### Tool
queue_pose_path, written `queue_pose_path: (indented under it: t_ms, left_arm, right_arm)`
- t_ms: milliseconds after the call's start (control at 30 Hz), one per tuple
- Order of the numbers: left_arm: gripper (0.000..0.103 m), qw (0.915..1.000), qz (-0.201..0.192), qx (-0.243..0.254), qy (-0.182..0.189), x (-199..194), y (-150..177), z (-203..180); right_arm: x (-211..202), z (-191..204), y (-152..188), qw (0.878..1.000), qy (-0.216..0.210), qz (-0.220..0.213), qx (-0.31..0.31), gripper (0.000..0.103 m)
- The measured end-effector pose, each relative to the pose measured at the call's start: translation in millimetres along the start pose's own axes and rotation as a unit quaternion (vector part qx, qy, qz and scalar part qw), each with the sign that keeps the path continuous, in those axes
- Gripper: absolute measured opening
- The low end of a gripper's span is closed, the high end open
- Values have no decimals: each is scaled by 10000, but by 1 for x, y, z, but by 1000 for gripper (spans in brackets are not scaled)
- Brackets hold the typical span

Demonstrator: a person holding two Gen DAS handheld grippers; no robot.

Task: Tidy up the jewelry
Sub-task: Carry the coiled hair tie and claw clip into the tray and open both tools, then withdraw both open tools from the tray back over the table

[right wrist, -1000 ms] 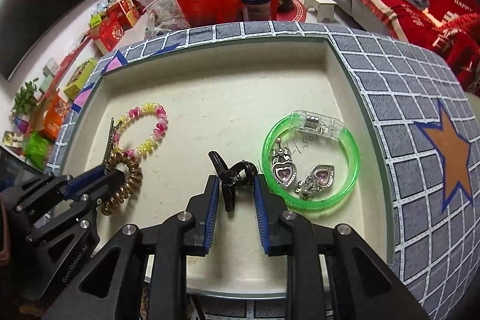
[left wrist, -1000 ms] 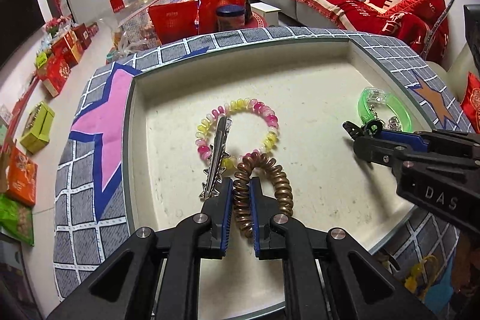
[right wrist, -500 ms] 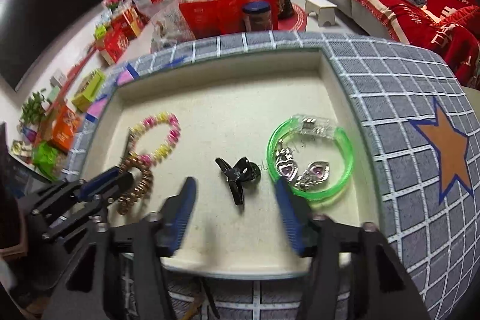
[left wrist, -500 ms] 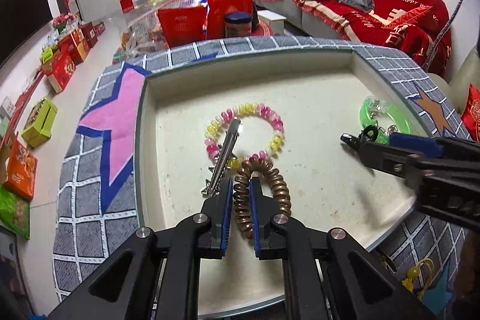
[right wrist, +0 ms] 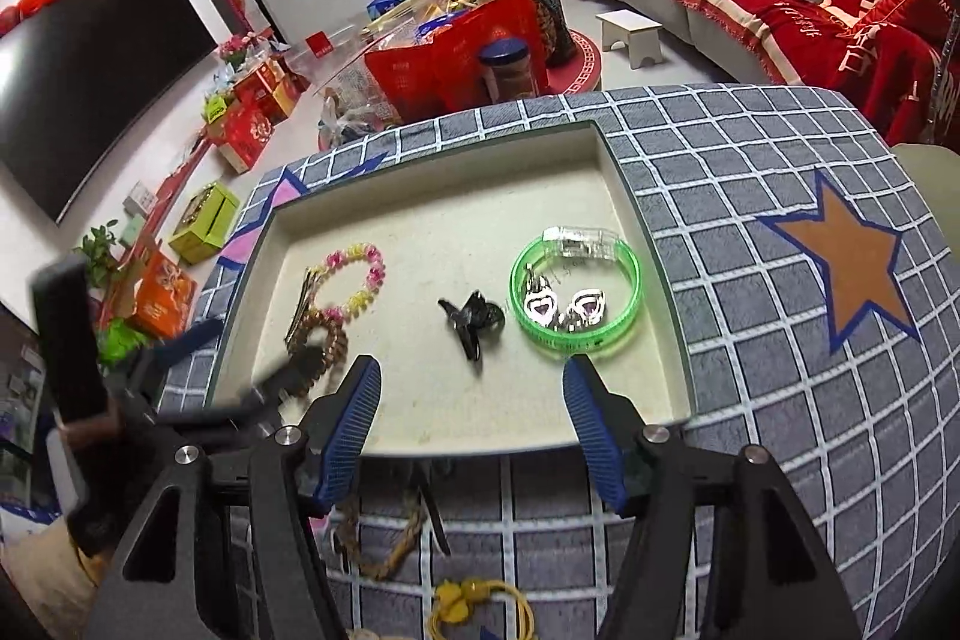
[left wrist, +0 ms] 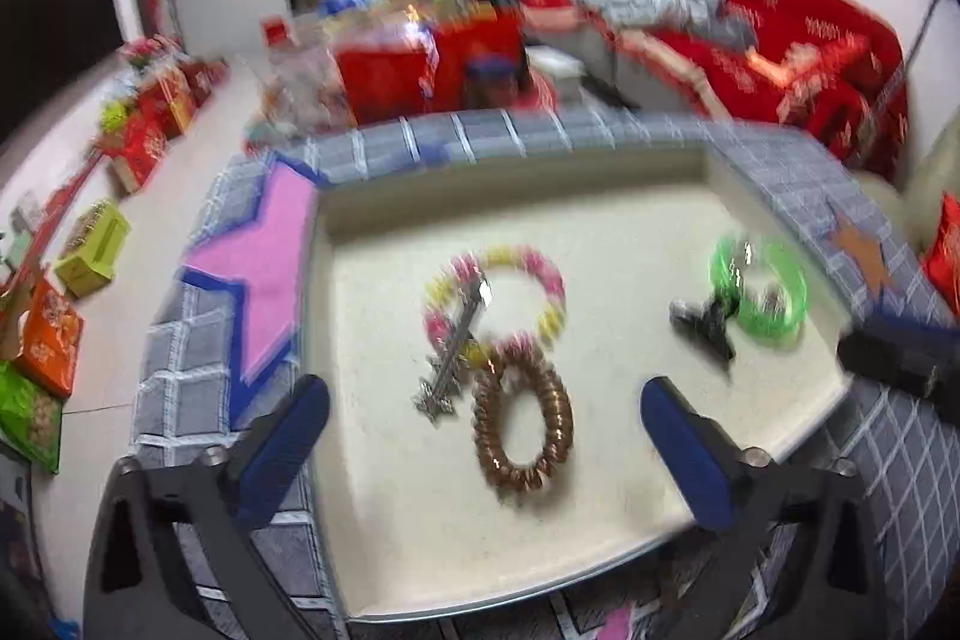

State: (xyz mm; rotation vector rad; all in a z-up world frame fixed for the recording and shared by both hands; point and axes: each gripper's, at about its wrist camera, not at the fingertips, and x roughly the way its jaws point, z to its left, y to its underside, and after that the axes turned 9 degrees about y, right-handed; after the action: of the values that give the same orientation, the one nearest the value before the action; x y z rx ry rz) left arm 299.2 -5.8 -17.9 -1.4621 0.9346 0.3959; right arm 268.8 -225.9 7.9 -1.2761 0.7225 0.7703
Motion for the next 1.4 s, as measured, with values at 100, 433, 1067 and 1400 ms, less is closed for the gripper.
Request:
queue_pose_path:
  t_ms: [100, 433, 1067, 1400]
  left_arm:
    - [103, 10000, 42, 22, 62, -3, -5, -3]
    - [103, 9997, -102, 233, -29, -37, 12, -12]
    - [103, 9957, 492, -285, 726, -76, 83, -23]
    - [103, 9938, 780, -325, 720, -77, 113, -30]
  right_arm:
    - [-4, 0, 6, 10000, 60, 29, -39, 67]
    - [-21, -12, 33, 9998, 82, 125, 122, 78]
    - [-39, -41, 89, 9983, 126, 354, 440, 89]
    - [-42, -48, 110, 9980, 117, 433, 456, 103]
